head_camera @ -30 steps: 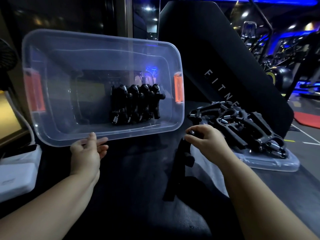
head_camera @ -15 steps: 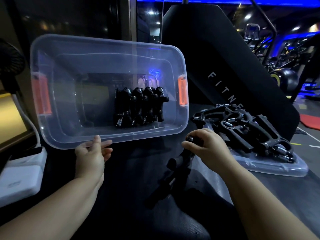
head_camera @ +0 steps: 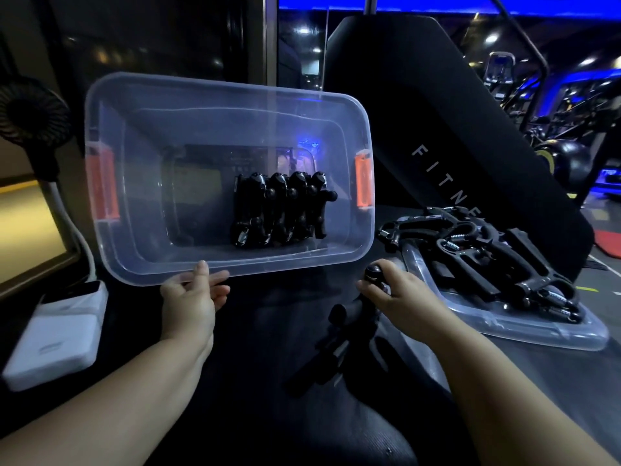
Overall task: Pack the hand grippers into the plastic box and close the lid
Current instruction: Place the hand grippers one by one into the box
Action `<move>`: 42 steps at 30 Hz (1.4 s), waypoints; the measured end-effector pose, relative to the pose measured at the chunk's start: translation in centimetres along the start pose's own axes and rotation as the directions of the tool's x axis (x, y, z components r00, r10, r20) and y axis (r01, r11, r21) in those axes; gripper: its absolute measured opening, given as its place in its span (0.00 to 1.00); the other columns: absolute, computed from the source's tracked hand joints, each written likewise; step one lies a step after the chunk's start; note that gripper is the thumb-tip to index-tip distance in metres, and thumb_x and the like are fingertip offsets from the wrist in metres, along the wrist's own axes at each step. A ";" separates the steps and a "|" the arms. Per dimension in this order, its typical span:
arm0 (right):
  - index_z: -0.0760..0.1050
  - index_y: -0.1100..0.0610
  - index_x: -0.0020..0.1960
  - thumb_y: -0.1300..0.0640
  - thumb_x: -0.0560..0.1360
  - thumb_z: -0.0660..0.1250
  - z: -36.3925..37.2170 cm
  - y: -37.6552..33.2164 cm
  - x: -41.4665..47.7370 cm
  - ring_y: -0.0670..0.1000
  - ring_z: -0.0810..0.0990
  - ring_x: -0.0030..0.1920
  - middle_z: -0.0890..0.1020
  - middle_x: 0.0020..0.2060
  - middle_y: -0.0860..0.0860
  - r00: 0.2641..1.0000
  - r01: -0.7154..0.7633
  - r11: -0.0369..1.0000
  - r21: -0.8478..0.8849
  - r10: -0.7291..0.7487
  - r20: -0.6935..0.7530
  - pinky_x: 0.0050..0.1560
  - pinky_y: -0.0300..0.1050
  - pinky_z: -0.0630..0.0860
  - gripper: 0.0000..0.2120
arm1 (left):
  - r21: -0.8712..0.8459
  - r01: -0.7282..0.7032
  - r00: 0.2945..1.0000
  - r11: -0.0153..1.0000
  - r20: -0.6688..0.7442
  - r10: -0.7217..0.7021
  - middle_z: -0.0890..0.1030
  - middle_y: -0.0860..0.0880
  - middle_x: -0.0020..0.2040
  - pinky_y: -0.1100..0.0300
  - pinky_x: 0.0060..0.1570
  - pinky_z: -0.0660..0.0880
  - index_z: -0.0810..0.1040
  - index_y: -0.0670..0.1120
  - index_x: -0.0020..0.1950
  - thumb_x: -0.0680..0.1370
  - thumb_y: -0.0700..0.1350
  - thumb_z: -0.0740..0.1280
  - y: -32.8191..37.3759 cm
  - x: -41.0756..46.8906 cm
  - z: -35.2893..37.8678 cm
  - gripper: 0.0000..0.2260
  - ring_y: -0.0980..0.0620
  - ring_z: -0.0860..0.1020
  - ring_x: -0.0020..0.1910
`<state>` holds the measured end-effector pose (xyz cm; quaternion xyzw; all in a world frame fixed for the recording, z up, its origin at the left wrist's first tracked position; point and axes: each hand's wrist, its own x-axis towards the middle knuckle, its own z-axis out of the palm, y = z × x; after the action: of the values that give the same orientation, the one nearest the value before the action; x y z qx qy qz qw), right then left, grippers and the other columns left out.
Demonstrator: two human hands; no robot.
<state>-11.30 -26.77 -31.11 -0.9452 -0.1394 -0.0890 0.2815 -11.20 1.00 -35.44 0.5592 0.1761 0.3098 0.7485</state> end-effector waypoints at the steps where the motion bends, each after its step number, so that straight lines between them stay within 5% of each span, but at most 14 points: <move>1: 0.69 0.46 0.51 0.44 0.77 0.63 0.0 0.0 -0.1 0.46 0.74 0.45 0.76 0.44 0.45 1.000 0.000 0.999 0.051 -0.002 0.031 0.45 0.39 0.70 0.08 | -0.002 0.003 1.000 1.000 -0.002 -0.003 0.82 0.47 0.41 0.69 0.25 0.73 0.70 0.44 0.52 0.82 0.48 0.59 0.1 -0.1 0.0 0.08 0.61 0.76 0.23; 5: 0.69 0.47 0.52 0.48 0.77 0.64 -0.6 0.5 -0.3 0.40 0.75 0.41 0.77 0.41 0.44 0.993 0.042 0.985 0.166 -0.060 0.104 0.44 0.34 0.71 0.06 | -0.011 0.012 1.000 1.000 -0.006 -0.012 0.82 0.47 0.40 0.69 0.25 0.73 0.69 0.45 0.50 0.82 0.48 0.59 0.2 -0.2 0.1 0.07 0.61 0.76 0.23; 12: 0.71 0.47 0.54 0.54 0.76 0.68 -1.9 1.9 -0.7 0.43 0.78 0.48 0.79 0.45 0.42 0.961 0.115 0.954 0.277 -0.178 0.214 0.54 0.41 0.74 0.09 | -0.016 0.021 1.000 1.000 -0.016 -0.021 0.82 0.48 0.40 0.64 0.30 0.72 0.68 0.43 0.55 0.82 0.48 0.60 0.4 -0.4 0.1 0.09 0.59 0.74 0.24; 19: 0.69 0.45 0.48 0.50 0.75 0.68 -0.8 0.0 -0.6 0.45 0.77 0.37 0.77 0.39 0.48 0.975 0.092 0.968 0.233 -0.136 0.179 0.39 0.40 0.74 0.08 | 0.009 -0.009 1.000 1.000 -0.001 0.009 0.83 0.45 0.39 0.67 0.23 0.66 0.69 0.43 0.45 0.81 0.47 0.60 0.3 -0.5 -0.1 0.09 0.60 0.68 0.21; 28: 0.66 0.51 0.52 0.48 0.74 0.69 1.2 -3.0 -0.5 0.39 0.73 0.29 0.75 0.36 0.49 0.994 0.071 0.982 0.175 -0.084 0.072 0.31 0.34 0.71 0.14 | 0.007 -0.013 1.000 1.000 0.010 0.013 0.84 0.45 0.39 0.66 0.24 0.66 0.69 0.38 0.52 0.81 0.47 0.61 0.5 -0.4 -0.1 0.11 0.61 0.67 0.20; 35: 0.68 0.50 0.54 0.38 0.76 0.61 0.4 -4.1 -0.7 0.43 0.74 0.38 0.73 0.42 0.44 0.995 -0.024 0.992 -0.121 0.035 0.089 0.40 0.39 0.70 0.16 | -0.003 -0.011 1.000 1.000 0.012 0.011 0.83 0.44 0.40 0.67 0.22 0.65 0.68 0.38 0.53 0.81 0.47 0.61 0.5 -0.4 -0.1 0.11 0.61 0.67 0.20; 39: 0.73 0.51 0.45 0.32 0.74 0.56 0.2 -4.9 -0.6 0.48 0.71 0.43 0.74 0.42 0.46 0.999 -0.046 0.932 -0.358 0.052 0.008 0.40 0.44 0.67 0.23 | -0.006 -0.014 1.000 1.000 0.013 0.014 0.83 0.43 0.40 0.68 0.22 0.65 0.67 0.38 0.53 0.81 0.47 0.61 0.6 -0.4 -0.1 0.11 0.60 0.66 0.20; 42: 0.71 0.49 0.43 0.31 0.74 0.56 -0.1 -5.5 -0.5 0.49 0.73 0.41 0.75 0.40 0.45 0.995 -0.089 0.926 -0.367 0.101 0.012 0.39 0.45 0.68 0.21 | 0.000 -0.001 1.000 1.000 0.011 0.001 0.84 0.43 0.41 0.66 0.23 0.65 0.67 0.36 0.56 0.81 0.47 0.61 0.6 -0.4 -0.1 0.14 0.60 0.66 0.20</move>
<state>-13.52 -22.46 -28.37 -0.9880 -0.0788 -0.0851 0.1023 -11.78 0.93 -34.95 0.5611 0.1717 0.3070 0.7493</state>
